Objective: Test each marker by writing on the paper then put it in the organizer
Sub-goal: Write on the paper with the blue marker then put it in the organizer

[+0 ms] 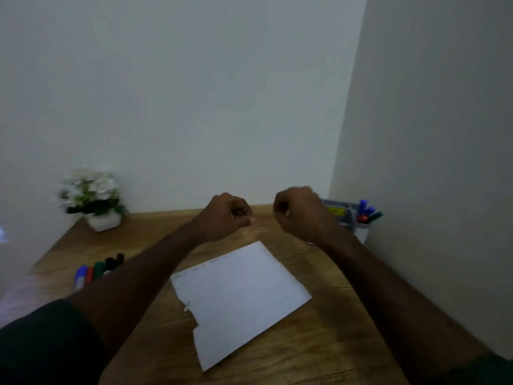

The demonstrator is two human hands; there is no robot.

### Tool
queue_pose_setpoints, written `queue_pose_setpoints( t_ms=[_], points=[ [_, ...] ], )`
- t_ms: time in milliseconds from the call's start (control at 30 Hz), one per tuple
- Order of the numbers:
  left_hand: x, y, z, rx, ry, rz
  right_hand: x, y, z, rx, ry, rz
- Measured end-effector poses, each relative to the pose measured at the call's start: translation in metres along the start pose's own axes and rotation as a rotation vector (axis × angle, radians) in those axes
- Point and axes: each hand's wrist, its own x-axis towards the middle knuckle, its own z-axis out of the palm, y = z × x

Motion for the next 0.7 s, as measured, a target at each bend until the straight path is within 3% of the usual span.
queue_pose_setpoints(
  t_ms=[400, 700],
  points=[
    [-0.157, -0.089, -0.102, 0.047, 0.153, -0.216, 0.002, -0.159, 0.122, 0.191, -0.289, -0.309],
    [-0.220, -0.126, -0.140, 0.103, 0.260, -0.348, 0.006, -0.225, 0.160, 0.294, -0.316, -0.193]
  ],
)
